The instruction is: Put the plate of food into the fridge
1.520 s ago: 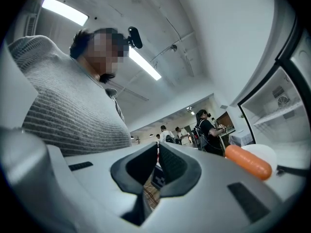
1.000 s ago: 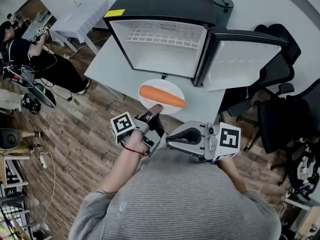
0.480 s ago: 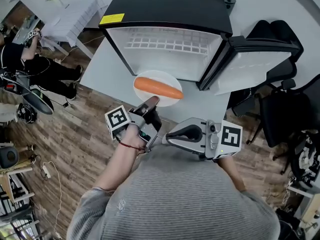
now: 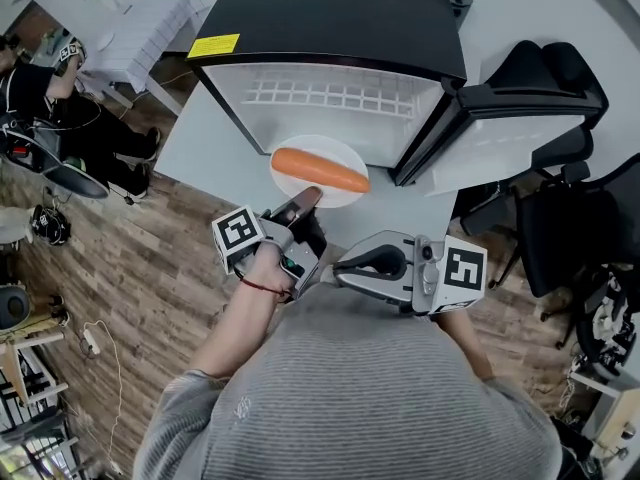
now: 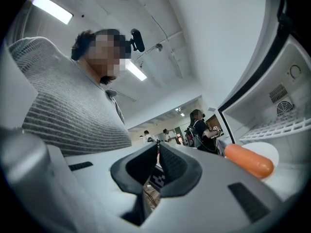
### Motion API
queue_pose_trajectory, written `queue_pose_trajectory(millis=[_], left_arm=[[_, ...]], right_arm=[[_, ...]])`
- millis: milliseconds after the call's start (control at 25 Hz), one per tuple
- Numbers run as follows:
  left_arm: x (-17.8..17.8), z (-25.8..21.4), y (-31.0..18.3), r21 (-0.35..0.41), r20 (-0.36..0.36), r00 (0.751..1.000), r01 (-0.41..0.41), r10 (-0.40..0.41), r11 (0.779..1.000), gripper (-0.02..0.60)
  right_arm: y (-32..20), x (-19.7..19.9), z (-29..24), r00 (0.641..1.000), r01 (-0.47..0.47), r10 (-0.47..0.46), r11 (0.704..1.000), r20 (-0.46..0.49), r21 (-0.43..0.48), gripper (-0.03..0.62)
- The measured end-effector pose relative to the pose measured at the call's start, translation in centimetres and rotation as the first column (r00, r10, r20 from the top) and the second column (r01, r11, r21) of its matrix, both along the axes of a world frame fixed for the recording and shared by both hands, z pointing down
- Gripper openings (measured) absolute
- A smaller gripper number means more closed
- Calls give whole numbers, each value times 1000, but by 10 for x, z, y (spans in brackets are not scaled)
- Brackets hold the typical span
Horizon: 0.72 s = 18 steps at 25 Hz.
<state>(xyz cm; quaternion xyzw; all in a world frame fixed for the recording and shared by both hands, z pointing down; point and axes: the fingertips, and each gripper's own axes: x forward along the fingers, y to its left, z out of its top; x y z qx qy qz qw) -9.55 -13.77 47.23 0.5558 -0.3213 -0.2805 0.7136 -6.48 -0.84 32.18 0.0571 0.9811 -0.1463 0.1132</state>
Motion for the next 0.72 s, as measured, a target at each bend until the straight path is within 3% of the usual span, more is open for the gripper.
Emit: queue_pose_trajectory(millis=[480,720], left_arm=[[-7,-5,-27,-6,-2,1000,31,-31,999,29],[-13,-3,-54,11,42,998,40,-41,999,29]], right_arm=[[-27,-2,-3,1000,16,-16,1000,3,16,15],[-38,0,-2,1000,23,-23,1000,1,9,15]])
